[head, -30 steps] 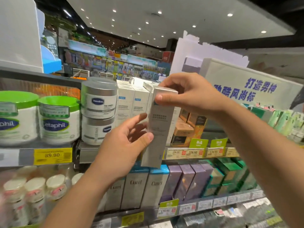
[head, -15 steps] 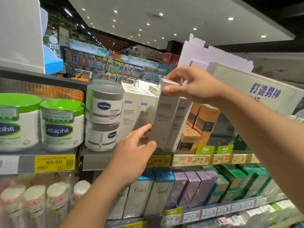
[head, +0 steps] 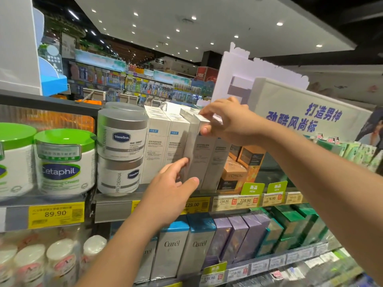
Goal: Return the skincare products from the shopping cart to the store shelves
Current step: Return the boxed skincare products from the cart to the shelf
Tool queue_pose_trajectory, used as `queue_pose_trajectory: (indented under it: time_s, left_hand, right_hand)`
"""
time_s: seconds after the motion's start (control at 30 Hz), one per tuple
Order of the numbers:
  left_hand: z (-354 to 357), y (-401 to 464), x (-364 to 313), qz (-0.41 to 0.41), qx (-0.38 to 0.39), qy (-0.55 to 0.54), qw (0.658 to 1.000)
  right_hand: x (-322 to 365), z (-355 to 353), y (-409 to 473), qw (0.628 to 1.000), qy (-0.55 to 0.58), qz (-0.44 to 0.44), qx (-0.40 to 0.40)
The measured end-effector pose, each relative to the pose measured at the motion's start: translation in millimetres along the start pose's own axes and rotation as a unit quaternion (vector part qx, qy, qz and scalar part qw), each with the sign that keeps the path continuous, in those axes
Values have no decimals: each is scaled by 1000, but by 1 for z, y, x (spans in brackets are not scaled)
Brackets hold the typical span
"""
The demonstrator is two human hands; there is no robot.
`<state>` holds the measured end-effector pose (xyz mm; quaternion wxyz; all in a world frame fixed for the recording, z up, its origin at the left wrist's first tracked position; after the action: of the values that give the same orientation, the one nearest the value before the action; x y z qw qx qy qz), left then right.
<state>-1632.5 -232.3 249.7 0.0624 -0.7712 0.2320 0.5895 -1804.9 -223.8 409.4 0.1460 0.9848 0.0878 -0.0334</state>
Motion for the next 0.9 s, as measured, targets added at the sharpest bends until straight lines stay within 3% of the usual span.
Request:
queue_pose_trajectory:
  time_s: [0.63,0.9]
  left_hand:
    - [7,-2,-4,10,-6,4,1000]
    - [8,-13,-6,43,-36,-23,998]
  right_hand:
    - [7,20,-16,998,-28,39,-42]
    - [22,30,-39,987,14,52,-151]
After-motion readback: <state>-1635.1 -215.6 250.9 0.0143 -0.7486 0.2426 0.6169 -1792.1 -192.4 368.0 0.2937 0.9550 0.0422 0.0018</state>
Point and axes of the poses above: each hand's wrist, its own y-axis towards the middle knuckle, its own z-axis out of the palm, x = y × z, the point moved 1 cm from there along y, towards the middle knuckle, and after that the axes turned 6 degrees about -z, right-handed, at the moved point
